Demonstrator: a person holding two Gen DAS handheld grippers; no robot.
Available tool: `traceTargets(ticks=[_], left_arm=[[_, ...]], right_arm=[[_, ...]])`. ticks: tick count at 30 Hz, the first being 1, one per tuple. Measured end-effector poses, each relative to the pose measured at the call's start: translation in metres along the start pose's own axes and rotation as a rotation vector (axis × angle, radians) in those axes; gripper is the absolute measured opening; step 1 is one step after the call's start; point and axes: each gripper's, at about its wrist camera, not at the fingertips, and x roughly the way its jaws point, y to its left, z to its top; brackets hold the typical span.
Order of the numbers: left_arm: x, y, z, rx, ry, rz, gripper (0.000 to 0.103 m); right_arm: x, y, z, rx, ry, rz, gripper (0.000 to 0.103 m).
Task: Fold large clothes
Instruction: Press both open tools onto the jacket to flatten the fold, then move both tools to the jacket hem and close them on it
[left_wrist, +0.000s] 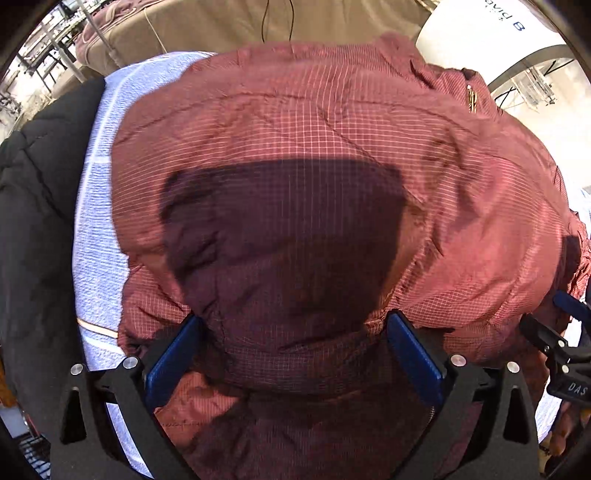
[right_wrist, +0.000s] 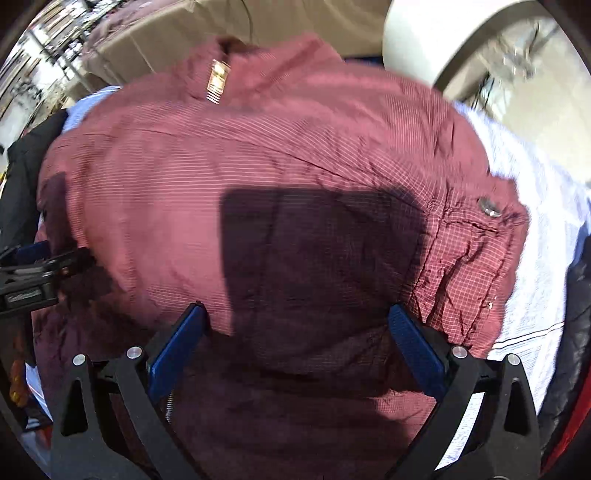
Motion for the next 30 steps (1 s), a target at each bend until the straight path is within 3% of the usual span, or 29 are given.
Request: traceTargets(ticks=[5,11,16,21,25,30], left_arm=[[0.013,0.009,0.003,-0.001,-0.049,-0.014,0.098],[0.019,0.005,0.000,0.026,-0.101,0.043,0.099],[0.021,-0.003,0.006,0.043,-0.089,0.093,0.099],[0.015,0.003,0.022,0.047,-0.049,0.063,0.097],[-0.003,0.010,0.007,0.097,-0.090,0.049,0.097],[-0.022,0.036,-0.034,0.117,-0.124,0.025,0.097]], right_arm=[[0.009,0.001,0.011,-0.062,0.025,-0.048,0.098],[0.024,0.006,0.014,-0.054,0.008,-0.106,0.098],[0.037,0.020,0.018,-0.026,-0.011,-0.154,0.099],[0.031,0.023,0.014,-0.047,-0.015,-0.155,0.099],[0.008,0.024,0.010,-0.075,-0.021,-0.138,0.098],[-0.017,0.013,-0.035,-0.094,-0.060,-0.094,0.098]])
